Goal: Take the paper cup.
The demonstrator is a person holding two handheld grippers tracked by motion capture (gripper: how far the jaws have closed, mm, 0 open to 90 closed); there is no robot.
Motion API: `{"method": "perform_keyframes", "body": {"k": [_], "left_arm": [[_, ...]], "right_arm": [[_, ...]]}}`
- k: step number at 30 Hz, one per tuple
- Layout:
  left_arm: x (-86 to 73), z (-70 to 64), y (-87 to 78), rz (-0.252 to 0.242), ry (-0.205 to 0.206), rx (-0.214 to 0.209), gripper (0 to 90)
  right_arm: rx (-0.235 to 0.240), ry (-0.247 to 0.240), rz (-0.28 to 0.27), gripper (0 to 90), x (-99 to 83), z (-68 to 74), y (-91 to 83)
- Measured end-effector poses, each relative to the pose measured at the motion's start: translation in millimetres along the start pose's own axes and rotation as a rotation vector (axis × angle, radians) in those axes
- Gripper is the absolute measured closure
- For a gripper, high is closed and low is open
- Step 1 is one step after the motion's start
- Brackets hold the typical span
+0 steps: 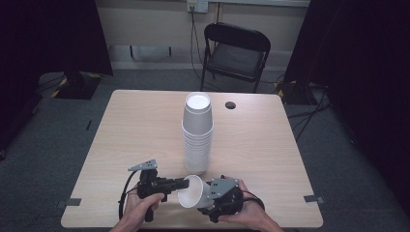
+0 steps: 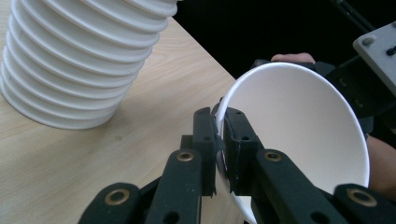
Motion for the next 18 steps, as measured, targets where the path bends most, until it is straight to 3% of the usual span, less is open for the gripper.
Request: {"method": "perform_keyframes", "body": {"k": [5,8,10,18], "left_arm": [[1.0,1.9,-1.4,-0.005,-0.004,0.017,68.2],[0.6,0.1,-1.5,-0.002,-0.001,0.006,75.7],[1.5,-1.4,-0.9,-0.005,-0.003,0.008,82.0],[-1.5,-1.1,0.1,0.024,0.003,0.021,85.1]], "right_arm": [[0.006,0.025,-0.009,21.1,-0.9,-2.0,-0.1],[0.02,0.058,-0.035,21.1,1.9,-2.9,-4.1],[0.024,0.049,-0.04,20.8,3.5,-1.9,-4.0],[0.023,0.028,-0.028,13.9,11.0,3.0,4.5]]}}
Point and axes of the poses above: each handheld gripper's, and its own axes: y roughly forward along the jaws, x roughly out of its top, z roughly to its left, the point moved 10 cm from there along y, roughly forward along the jaws, and after that the axes turned 12 degrees about y, right-handed, at the moved point
